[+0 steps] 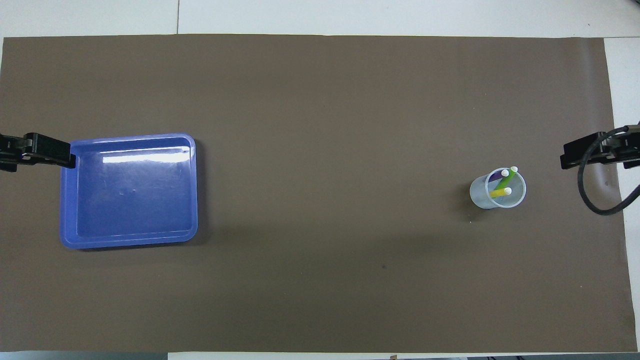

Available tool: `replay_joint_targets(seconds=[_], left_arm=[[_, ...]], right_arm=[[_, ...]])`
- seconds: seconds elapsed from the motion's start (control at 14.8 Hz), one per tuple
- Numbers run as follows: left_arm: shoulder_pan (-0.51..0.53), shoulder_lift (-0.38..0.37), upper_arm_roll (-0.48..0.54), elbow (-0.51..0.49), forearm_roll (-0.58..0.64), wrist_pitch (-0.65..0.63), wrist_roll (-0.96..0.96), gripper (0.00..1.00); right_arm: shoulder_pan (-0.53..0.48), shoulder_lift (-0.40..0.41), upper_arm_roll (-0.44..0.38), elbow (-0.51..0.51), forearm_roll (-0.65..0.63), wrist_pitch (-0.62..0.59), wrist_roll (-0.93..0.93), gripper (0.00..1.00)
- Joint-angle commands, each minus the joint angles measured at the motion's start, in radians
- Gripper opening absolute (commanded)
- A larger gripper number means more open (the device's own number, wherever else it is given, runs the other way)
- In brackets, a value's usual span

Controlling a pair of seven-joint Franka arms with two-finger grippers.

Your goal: Right arm passes pens to left for tray arrangement

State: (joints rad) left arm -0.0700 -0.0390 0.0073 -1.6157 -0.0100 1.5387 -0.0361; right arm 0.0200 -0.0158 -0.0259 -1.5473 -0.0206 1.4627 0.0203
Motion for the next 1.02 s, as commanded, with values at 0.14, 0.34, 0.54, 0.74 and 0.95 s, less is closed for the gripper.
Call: replay_joint_targets(seconds=[0.14, 0.34, 0.54, 0.74, 0.95], left_arm=[[0.003, -0.021, 0.002, -0.018, -0.01, 0.0, -0.005, 1.0], [0.003, -0.021, 0.002, -0.018, -0.01, 0.0, -0.005, 1.0], [0.003, -0.021, 0.002, -0.018, -0.01, 0.0, -0.005, 1.0], [0.003, -0.021, 0.003, -0.018, -0.01, 0.0, -0.005, 1.0], [0.003, -0.021, 0.002, -0.018, -0.01, 0.0, -0.005, 1.0]], right_arm=[[-0.006, -0.012, 0.004, -0.017, 0.002, 0.022, 0.015, 1.0], [-0.015, -0.013, 0.004, -0.019, 0.002, 0.008, 0.009, 1.0], [-0.02, -0.015, 0.003, -0.023, 0.002, 0.002, 0.007, 1.0], [-0.018, -0.045, 0.001, -0.104, 0.002, 0.097, 0.012, 1.0], [-0.017, -0.113, 0.001, -0.267, 0.004, 0.229, 0.015, 1.0]])
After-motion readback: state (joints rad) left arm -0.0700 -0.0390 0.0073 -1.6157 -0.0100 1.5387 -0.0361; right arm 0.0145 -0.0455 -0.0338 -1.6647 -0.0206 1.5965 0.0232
